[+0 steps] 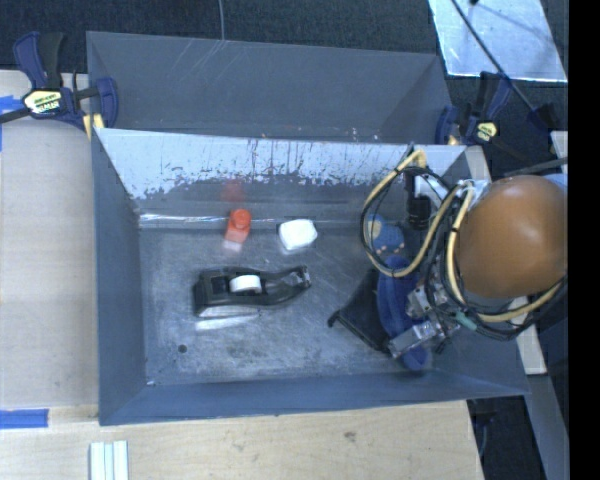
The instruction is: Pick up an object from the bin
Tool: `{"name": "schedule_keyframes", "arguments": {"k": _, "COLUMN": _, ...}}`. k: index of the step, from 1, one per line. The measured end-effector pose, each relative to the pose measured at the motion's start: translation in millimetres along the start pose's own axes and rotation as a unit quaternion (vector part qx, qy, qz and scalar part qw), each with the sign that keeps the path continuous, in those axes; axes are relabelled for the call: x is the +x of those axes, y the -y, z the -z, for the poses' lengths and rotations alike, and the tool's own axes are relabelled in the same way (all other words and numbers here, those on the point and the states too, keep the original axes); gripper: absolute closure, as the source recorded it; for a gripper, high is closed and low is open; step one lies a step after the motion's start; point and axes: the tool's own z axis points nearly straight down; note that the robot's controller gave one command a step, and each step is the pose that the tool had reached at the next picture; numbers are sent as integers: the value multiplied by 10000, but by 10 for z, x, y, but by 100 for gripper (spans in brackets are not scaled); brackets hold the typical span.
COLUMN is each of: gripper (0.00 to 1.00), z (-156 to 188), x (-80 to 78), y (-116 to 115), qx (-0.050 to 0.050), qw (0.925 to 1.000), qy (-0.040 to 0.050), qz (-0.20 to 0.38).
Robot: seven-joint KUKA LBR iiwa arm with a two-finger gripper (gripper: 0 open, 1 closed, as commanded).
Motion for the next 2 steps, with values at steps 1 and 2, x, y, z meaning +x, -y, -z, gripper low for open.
{"name": "schedule_keyframes", "arguments": {"k": 1, "gripper": 100, "z": 291, "x": -1, "y": 9, "qx": -1, "qw": 10000, "qy": 10, "qz": -9}}
{"name": "schedule_keyframes", "arguments": {"k": 2, "gripper": 100, "z": 396, "x": -7, "y": 17, "qx": -2, "qw": 10000, "qy": 15, "qz": -18}}
